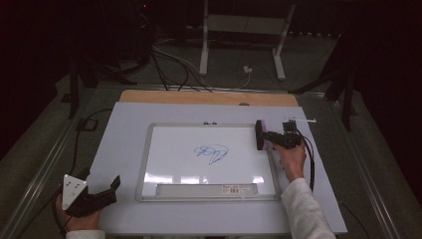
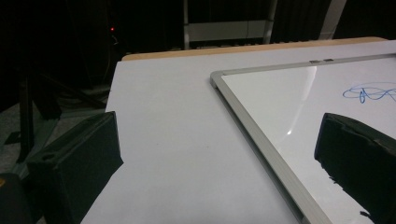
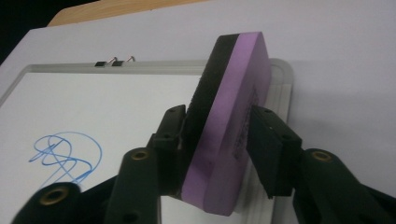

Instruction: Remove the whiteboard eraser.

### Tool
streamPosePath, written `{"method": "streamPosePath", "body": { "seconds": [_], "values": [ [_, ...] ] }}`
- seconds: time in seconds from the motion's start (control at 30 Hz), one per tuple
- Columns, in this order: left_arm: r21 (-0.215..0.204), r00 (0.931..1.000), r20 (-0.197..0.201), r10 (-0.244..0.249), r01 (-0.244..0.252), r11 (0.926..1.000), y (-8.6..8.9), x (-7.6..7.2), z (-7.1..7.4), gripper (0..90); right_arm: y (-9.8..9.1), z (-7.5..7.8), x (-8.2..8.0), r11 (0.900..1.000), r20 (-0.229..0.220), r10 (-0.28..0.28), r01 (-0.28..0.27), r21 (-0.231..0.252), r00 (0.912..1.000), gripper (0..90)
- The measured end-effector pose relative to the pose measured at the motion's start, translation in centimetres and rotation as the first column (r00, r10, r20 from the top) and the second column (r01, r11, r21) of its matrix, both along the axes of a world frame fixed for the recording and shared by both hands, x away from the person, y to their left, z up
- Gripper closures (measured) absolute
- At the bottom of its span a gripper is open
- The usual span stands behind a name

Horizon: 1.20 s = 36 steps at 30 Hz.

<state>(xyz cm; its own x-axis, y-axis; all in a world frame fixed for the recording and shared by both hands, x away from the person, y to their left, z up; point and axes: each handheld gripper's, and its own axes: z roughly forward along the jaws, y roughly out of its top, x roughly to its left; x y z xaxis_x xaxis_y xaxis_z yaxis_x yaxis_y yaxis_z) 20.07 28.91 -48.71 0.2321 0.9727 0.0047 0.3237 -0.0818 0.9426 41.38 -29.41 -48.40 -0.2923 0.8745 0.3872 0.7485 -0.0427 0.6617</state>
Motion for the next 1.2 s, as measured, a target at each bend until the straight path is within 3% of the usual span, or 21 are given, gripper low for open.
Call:
{"method": "streamPosePath", "body": {
  "seconds": [0.1, 0.5, 0.8, 0.97, 1.2],
  "values": [
    [0.001, 1.0, 0.0, -0.001, 0.001, 1.0, -0.1, 0.0, 0.0, 1.2, 0.2, -0.1, 0.0, 0.9999, -0.008, 0.003, -0.003, 0.011, 1.0, 59.4],
    [0.001, 1.0, -0.001, 0.001, -0.001, 1.0, 0.0, 0.0, 0.0, 1.2, 1.4, -1.0, 0.6, 0.9997, -0.06, 0.009, -0.007, 0.025, 0.9981, 38.7],
    [0.002, 1.0, 0.001, 0.0, 0.0, 1.0, 0.0, 0.0, 0.0, 1.3, 2.1, -1.5, 0.8, 0.9992, -0.084, 0.039, -0.039, 0.004, 0.9957, 39.0],
    [0.002, 1.0, 0.001, 0.0, 0.0, 1.0, 0.0, 0.0, 0.0, 1.3, 2.2, -1.3, 0.7, 0.9994, -0.069, 0.032, -0.033, -0.014, 0.9971, 40.0],
    [0.002, 1.0, 0.001, 0.002, -0.002, 1.0, -0.1, 0.0, 0.0, 1.3, 2.5, -0.2, 0.2, 0.9988, -0.013, 0.042, -0.043, -0.025, 0.999, 40.2]
  ]
}}
